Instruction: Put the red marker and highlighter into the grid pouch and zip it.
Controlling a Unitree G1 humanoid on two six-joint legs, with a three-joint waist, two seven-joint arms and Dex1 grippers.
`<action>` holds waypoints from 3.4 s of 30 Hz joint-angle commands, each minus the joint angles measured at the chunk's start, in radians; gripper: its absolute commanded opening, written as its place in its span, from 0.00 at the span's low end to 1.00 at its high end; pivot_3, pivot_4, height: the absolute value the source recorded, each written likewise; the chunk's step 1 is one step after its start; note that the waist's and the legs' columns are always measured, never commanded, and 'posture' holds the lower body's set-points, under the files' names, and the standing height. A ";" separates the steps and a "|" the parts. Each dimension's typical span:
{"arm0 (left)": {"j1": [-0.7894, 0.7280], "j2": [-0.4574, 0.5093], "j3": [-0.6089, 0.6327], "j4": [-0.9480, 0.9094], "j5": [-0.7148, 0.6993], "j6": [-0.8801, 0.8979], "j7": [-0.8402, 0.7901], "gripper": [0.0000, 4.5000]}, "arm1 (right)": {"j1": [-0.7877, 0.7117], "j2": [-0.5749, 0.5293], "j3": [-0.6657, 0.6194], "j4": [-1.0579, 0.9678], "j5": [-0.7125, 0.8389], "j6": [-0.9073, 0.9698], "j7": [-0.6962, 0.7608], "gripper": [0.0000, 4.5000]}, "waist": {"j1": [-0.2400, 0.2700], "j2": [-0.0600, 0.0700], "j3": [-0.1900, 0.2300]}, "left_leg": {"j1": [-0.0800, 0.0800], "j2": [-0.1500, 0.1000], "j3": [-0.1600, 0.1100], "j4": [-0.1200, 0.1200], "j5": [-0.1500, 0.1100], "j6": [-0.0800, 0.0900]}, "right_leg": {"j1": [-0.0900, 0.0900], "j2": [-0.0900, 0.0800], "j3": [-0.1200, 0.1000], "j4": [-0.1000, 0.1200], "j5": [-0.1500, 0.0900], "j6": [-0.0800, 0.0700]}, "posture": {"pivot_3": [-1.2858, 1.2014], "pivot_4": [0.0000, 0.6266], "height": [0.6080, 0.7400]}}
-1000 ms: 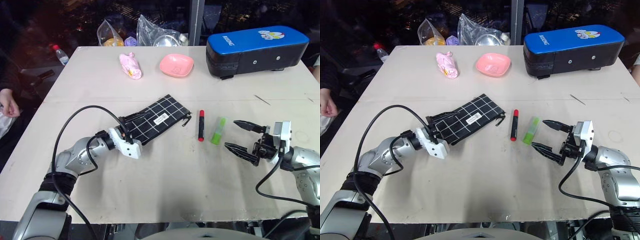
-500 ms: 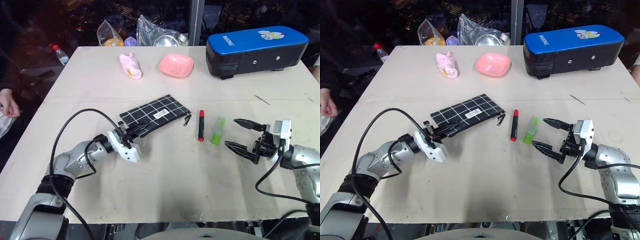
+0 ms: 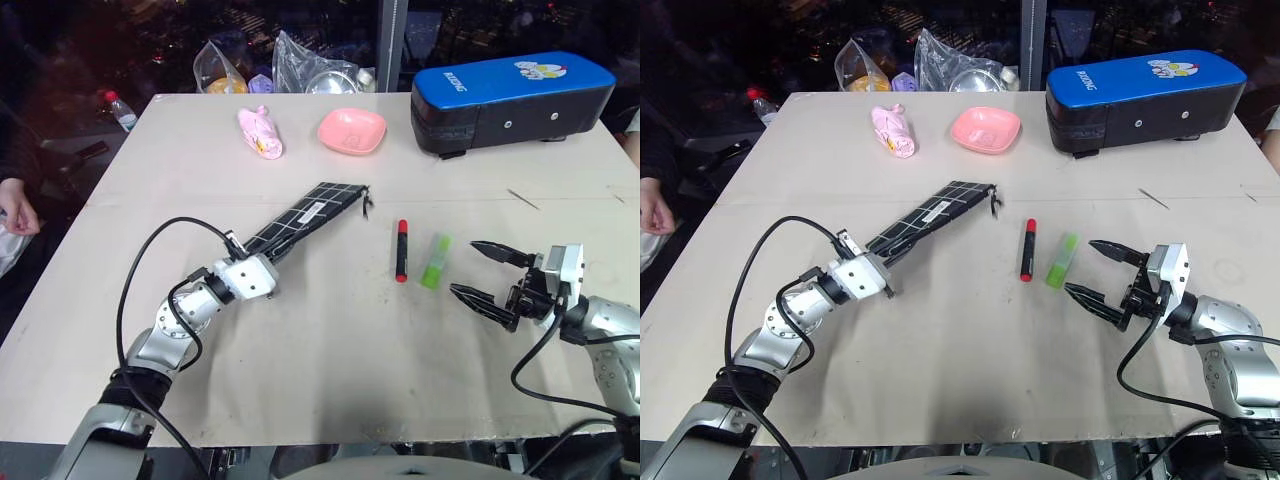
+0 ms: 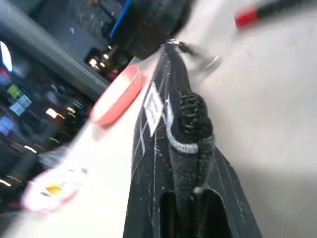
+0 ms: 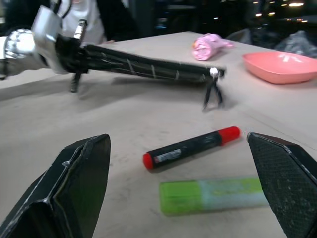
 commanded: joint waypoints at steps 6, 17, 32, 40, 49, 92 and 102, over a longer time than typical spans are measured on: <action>-0.019 -0.102 0.068 -0.240 -0.223 0.292 -0.091 0.03 | -0.084 0.084 0.028 -0.152 -0.080 0.134 -0.326 1.00 | 0.003 0.000 0.000 | 0.000 0.000 0.000 0.003 0.000 0.000 | 0.000 0.004 0.000 0.002 0.000 0.000 | 0.52 0.24 0.89; -0.093 -0.224 0.018 -0.232 -0.160 0.331 -0.193 0.03 | -0.414 0.055 0.104 -0.030 -0.200 0.555 -0.591 1.00 | 0.002 0.000 0.000 | 0.000 -0.001 0.001 0.003 0.000 0.000 | 0.000 0.007 0.001 0.003 0.000 0.000 | 0.52 0.24 0.89; -0.137 -0.258 0.036 -0.122 -0.108 0.272 -0.289 0.03 | -0.536 -0.011 0.153 0.056 -0.198 0.723 -0.489 1.00 | -0.001 0.000 0.000 | 0.000 -0.001 0.001 0.003 0.000 0.000 | 0.000 0.007 0.001 0.003 0.000 0.000 | 0.52 0.24 0.89; -0.153 -0.272 0.040 -0.124 -0.103 0.281 -0.291 0.03 | -0.550 -0.004 0.195 0.093 -0.255 0.619 -0.472 1.00 | 0.001 0.000 0.000 | 0.000 -0.001 0.001 0.003 0.000 0.000 | 0.000 0.007 0.001 0.003 0.000 0.000 | 0.52 0.24 0.89; -0.138 -0.280 0.047 -0.160 -0.089 0.297 -0.270 0.03 | -0.592 0.060 0.158 0.124 -0.174 0.704 -0.458 1.00 | -0.001 0.000 0.000 | 0.000 -0.001 0.001 0.003 0.000 0.000 | 0.000 0.007 0.001 0.003 0.000 0.000 | 0.52 0.24 0.89; -0.093 -0.302 0.033 -0.208 0.036 0.284 -0.143 0.00 | -0.741 0.045 0.374 -0.096 -0.188 0.891 -0.416 0.01 | 0.001 0.000 0.001 | -0.002 -0.001 0.000 0.002 0.000 0.000 | -0.002 0.006 0.000 0.001 0.000 0.000 | 0.52 0.24 0.89; -0.081 -0.301 0.023 -0.216 0.053 0.278 -0.150 0.00 | -0.760 0.036 0.430 -0.113 -0.191 0.864 -0.337 0.01 | 0.001 0.000 0.001 | -0.002 -0.001 0.000 0.001 0.000 0.000 | -0.002 0.006 -0.001 -0.001 0.000 0.000 | 0.52 0.24 0.89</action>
